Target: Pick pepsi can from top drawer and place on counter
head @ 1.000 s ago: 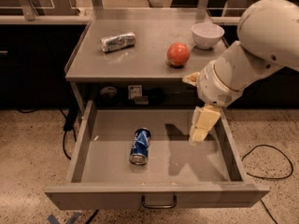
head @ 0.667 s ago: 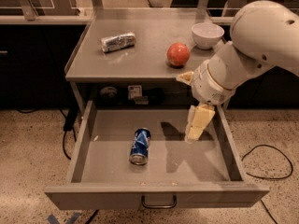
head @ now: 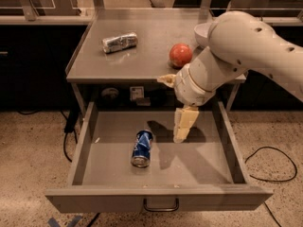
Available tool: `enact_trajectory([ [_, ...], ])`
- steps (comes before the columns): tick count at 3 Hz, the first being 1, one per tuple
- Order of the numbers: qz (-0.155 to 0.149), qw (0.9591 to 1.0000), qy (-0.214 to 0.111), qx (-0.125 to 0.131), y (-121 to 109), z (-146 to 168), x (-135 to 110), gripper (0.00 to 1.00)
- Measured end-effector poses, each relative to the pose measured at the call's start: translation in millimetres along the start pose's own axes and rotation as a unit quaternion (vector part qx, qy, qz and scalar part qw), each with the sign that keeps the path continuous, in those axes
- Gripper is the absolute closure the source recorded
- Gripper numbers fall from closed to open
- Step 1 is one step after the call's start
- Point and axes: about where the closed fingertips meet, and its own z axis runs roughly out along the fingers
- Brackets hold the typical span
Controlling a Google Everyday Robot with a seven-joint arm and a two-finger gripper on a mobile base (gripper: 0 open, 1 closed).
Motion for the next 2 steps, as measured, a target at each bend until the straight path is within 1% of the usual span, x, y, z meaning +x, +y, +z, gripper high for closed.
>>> enact_trajectory([
  [1, -0.043, 0.9988, -0.019, -0.013, -1.0, 24.7, -7.2, 0.0],
  [2, -0.07, 0.9957, -0.048, -0.038, 1.8, 53.5, -5.2, 0.0],
])
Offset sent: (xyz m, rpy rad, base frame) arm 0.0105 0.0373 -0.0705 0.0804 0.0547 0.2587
